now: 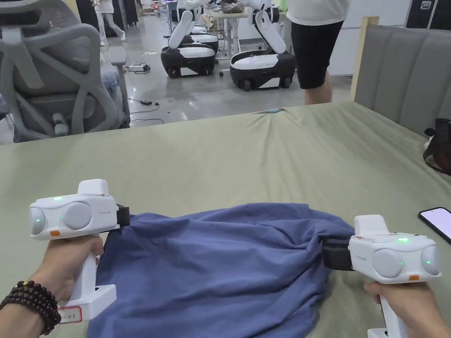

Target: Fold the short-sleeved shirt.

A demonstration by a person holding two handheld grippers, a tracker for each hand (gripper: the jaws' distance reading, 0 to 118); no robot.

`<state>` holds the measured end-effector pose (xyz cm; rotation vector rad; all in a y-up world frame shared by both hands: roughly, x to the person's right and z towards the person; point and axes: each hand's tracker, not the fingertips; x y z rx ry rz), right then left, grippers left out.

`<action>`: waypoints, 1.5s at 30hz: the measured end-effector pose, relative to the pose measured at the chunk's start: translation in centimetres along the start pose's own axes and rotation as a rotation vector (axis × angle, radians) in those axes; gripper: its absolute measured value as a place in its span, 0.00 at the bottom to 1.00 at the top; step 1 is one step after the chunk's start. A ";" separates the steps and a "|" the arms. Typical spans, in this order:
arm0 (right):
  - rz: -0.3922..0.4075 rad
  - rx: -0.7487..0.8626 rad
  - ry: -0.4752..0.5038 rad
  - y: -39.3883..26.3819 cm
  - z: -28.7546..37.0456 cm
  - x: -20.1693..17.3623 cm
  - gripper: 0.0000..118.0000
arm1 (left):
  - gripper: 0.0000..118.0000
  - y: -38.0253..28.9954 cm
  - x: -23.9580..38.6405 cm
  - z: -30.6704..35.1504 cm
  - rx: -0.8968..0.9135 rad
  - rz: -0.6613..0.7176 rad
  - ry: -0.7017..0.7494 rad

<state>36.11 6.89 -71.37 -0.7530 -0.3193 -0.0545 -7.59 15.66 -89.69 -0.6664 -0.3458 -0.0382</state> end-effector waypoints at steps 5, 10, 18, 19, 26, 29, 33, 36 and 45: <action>0.011 -0.073 0.089 1.4 -3.4 -1.3 0.83 | 0.02 0.3 0.7 -0.5 0.010 -0.038 -0.005; 0.074 -0.049 0.209 1.5 -3.1 -3.5 0.12 | 0.02 -0.1 0.7 -1.2 0.003 -0.047 -0.009; -0.033 0.165 0.167 2.1 1.6 -2.8 0.11 | 0.02 0.5 -0.7 1.4 0.077 -0.005 -0.008; -0.034 0.199 0.160 2.5 2.3 -2.9 0.11 | 0.02 0.9 -1.3 1.6 0.099 0.001 -0.002; -0.003 0.432 0.255 9.7 6.6 -5.0 0.11 | 0.02 5.3 -4.0 7.8 0.304 0.065 -0.005; -0.010 0.478 0.298 13.7 8.3 -6.4 0.11 | 0.02 7.7 -5.2 10.4 0.365 0.080 0.010; 0.025 0.566 0.297 19.4 10.4 -8.4 0.11 | 0.02 11.3 -6.6 13.6 0.443 0.063 0.047; 0.015 0.589 0.310 23.9 10.9 -9.7 0.11 | 0.02 14.0 -7.8 14.8 0.461 0.073 0.077; 0.029 0.688 0.189 33.8 11.3 -14.3 0.11 | 0.02 21.4 -8.2 13.8 0.536 0.073 0.180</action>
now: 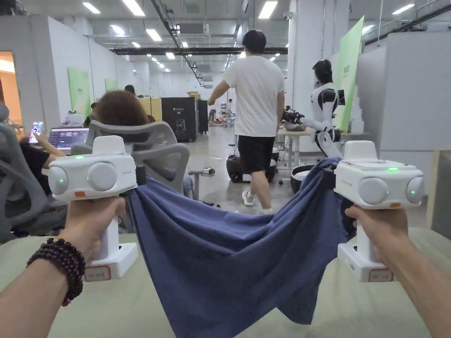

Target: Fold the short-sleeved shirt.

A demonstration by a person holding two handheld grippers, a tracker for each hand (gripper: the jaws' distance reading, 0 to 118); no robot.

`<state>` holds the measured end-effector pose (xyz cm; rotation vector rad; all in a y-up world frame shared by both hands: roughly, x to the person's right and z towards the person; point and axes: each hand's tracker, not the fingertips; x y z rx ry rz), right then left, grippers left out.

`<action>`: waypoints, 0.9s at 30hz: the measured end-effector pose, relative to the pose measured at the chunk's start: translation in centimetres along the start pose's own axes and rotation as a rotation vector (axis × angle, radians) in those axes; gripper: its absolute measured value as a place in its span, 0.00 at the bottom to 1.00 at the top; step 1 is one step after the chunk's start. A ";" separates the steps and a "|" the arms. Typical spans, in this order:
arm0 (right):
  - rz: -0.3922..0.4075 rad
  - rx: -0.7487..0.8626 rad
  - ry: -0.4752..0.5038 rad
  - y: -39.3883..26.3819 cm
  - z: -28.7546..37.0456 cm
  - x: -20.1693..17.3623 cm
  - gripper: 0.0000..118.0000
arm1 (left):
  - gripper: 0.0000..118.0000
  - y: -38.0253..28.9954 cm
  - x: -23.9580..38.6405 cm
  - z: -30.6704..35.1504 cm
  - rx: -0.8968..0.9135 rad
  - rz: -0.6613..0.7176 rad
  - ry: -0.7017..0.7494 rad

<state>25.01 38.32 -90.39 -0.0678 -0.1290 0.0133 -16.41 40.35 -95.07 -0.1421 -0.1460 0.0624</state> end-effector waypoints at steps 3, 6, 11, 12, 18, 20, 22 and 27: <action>0.024 0.014 -0.038 2.3 -1.5 -0.5 0.11 | 0.02 1.5 1.0 -1.2 0.043 -0.012 0.023; 0.037 0.035 -0.046 4.4 -1.7 -0.1 0.11 | 0.02 2.8 2.0 -2.1 0.058 -0.060 0.031; 0.055 0.051 -0.061 4.7 -1.9 0.9 0.11 | 0.02 3.6 2.6 -2.7 0.085 -0.039 0.028; 0.053 0.049 -0.061 4.3 -1.8 1.0 0.11 | 0.02 3.3 2.7 -2.7 0.088 -0.034 0.027; 0.050 -0.026 -0.057 -2.1 -3.5 2.0 0.11 | 0.02 -2.6 2.9 -4.2 0.034 -0.044 -0.019; 0.026 -0.072 -0.058 -4.7 -3.6 2.1 0.11 | 0.02 -5.6 3.0 -5.0 -0.007 -0.038 -0.020; 0.026 -0.112 -0.055 -7.3 -4.0 2.3 0.11 | 0.02 -8.4 2.8 -6.2 -0.043 -0.036 -0.019; 0.030 -0.183 -0.020 -10.6 -2.1 2.9 0.11 | 0.02 -12.0 2.2 -5.0 -0.108 -0.013 -0.031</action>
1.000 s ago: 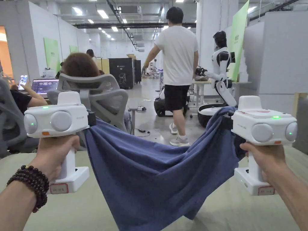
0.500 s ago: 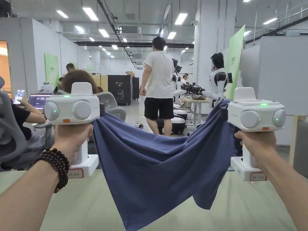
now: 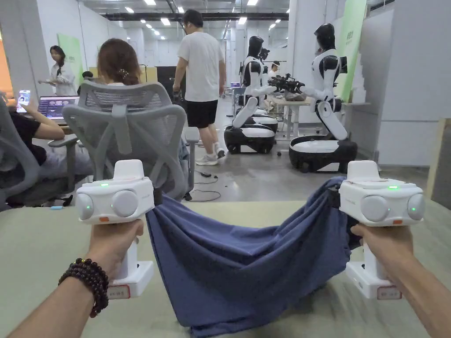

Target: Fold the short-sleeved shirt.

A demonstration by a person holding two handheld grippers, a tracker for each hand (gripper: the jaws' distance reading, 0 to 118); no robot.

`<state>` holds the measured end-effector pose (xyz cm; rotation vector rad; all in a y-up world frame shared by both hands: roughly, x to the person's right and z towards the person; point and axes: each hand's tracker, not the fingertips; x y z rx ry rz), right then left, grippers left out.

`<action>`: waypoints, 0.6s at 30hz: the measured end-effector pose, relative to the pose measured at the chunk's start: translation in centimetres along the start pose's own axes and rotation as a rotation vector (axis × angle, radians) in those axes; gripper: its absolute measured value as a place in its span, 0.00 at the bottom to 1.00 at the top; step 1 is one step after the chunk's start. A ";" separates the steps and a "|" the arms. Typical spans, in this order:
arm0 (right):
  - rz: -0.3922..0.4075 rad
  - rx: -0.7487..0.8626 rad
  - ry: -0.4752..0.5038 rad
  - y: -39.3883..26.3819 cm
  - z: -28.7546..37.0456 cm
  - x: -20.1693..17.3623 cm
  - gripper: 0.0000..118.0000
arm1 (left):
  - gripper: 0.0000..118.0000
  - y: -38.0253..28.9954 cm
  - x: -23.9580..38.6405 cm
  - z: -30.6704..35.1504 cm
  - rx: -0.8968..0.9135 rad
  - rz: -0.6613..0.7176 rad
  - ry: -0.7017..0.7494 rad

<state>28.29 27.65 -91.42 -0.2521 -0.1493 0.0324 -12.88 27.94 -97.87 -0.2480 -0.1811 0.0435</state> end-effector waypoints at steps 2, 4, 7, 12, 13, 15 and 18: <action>0.008 0.004 0.011 -1.1 2.8 0.0 0.12 | 0.02 -1.6 0.0 2.4 0.003 -0.002 -0.017; 0.023 0.004 0.021 -2.8 5.7 0.0 0.12 | 0.02 -3.1 0.3 5.6 0.007 -0.017 -0.027; 0.056 -0.014 0.019 -6.3 10.7 0.0 0.11 | 0.02 -6.5 0.5 10.8 -0.026 -0.022 -0.053; 0.064 -0.103 0.015 -13.2 18.4 0.1 0.11 | 0.02 -13.3 0.5 19.8 -0.087 -0.005 -0.048; 0.048 -0.120 0.008 -14.5 20.0 -0.1 0.11 | 0.02 -14.6 0.6 21.3 -0.125 -0.010 -0.054; 0.033 -0.163 0.009 -17.0 22.3 0.0 0.11 | 0.02 -17.2 0.6 22.9 -0.151 -0.026 -0.048; 0.047 -0.234 -0.015 -20.6 24.2 -0.2 0.11 | 0.02 -20.6 1.1 24.5 -0.234 -0.062 -0.030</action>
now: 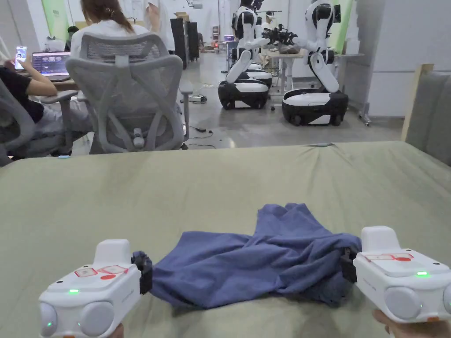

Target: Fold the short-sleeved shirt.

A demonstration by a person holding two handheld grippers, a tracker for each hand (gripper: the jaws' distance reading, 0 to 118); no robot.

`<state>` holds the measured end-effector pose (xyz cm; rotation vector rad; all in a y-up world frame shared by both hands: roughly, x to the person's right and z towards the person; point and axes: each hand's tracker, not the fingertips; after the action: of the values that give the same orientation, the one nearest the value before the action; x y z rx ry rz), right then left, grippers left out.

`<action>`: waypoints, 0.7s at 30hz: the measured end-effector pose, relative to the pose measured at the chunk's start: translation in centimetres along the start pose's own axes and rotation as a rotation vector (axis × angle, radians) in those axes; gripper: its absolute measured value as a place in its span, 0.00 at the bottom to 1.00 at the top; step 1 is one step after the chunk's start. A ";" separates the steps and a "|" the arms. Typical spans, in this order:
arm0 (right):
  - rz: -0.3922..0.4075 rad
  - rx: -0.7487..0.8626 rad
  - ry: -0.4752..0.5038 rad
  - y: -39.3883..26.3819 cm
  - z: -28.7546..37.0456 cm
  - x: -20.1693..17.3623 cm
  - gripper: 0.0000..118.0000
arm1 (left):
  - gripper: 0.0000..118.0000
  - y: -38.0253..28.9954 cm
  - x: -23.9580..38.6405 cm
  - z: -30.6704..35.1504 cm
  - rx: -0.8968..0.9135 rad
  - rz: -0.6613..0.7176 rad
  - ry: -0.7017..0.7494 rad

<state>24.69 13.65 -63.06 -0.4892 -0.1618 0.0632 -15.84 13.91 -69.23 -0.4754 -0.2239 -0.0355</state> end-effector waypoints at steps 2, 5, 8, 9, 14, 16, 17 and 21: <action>0.013 -0.059 -0.001 -2.1 -0.7 -0.1 0.11 | 0.02 -1.9 0.8 -0.2 -0.061 -0.015 0.001; -0.024 -0.144 0.004 -3.9 -2.5 0.1 0.12 | 0.02 -3.6 0.6 -2.4 -0.130 0.029 0.032; -0.010 -0.163 -0.021 -3.5 -2.9 0.3 0.11 | 0.03 -4.0 0.4 -3.4 -0.140 0.027 0.050; -0.006 -0.170 -0.025 -3.4 -3.1 0.4 0.12 | 0.03 -4.1 0.2 -3.6 -0.143 0.028 0.055; -0.034 -0.160 -0.002 -3.0 -2.3 1.6 0.51 | 0.34 -3.1 -0.8 -2.6 -0.129 0.062 0.055; -0.029 -0.113 -0.003 -2.4 -0.7 1.7 1.00 | 0.91 -2.2 -1.0 -1.8 -0.106 0.071 0.047; -0.050 -0.082 0.005 -2.0 0.1 1.7 0.99 | 1.00 -2.0 -0.7 -0.8 -0.083 0.069 0.044; -0.084 -0.021 0.033 -0.9 2.1 1.6 0.92 | 0.84 -0.6 -0.4 2.0 -0.006 0.065 0.051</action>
<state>25.97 13.96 -60.61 -0.5032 -0.1510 -0.0289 -16.70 14.28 -67.27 -0.4872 -0.1587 0.0151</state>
